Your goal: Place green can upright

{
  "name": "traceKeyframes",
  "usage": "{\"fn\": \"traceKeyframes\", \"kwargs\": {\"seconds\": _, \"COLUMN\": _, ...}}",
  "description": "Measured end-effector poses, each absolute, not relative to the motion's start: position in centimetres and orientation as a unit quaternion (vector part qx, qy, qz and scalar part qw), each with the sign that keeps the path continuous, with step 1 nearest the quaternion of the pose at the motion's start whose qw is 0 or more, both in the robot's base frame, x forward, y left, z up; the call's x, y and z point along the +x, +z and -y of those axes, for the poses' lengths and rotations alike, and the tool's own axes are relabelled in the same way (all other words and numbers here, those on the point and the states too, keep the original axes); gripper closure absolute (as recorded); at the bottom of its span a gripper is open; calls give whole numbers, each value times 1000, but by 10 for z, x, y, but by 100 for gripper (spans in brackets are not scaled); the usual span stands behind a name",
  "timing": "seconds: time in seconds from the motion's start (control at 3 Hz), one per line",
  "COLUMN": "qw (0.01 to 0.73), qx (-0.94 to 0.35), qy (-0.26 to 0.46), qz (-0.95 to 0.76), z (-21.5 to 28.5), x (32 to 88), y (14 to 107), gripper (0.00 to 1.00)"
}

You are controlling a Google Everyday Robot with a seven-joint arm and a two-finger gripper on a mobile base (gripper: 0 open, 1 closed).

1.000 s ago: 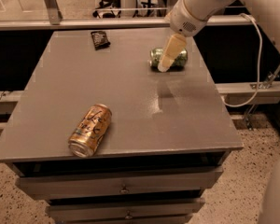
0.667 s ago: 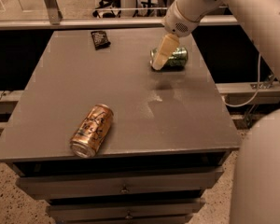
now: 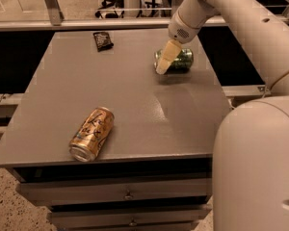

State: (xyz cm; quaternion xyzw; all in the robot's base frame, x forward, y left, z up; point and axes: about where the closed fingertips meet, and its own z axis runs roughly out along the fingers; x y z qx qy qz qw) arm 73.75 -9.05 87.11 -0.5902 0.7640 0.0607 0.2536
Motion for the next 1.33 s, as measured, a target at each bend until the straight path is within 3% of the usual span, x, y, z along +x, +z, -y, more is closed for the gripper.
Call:
{"fn": "traceKeyframes", "kwargs": {"seconds": 0.33, "qw": 230, "qx": -594, "qy": 56, "qz": -768, "z": 91, "x": 742, "y": 856, "gripper": 0}}
{"fn": "traceKeyframes", "kwargs": {"seconds": 1.0, "qw": 200, "qx": -608, "qy": 38, "qz": -767, "z": 94, "x": 742, "y": 846, "gripper": 41}}
{"fn": "traceKeyframes", "kwargs": {"seconds": 1.33, "qw": 205, "qx": -615, "qy": 43, "qz": -760, "z": 90, "x": 738, "y": 860, "gripper": 72}}
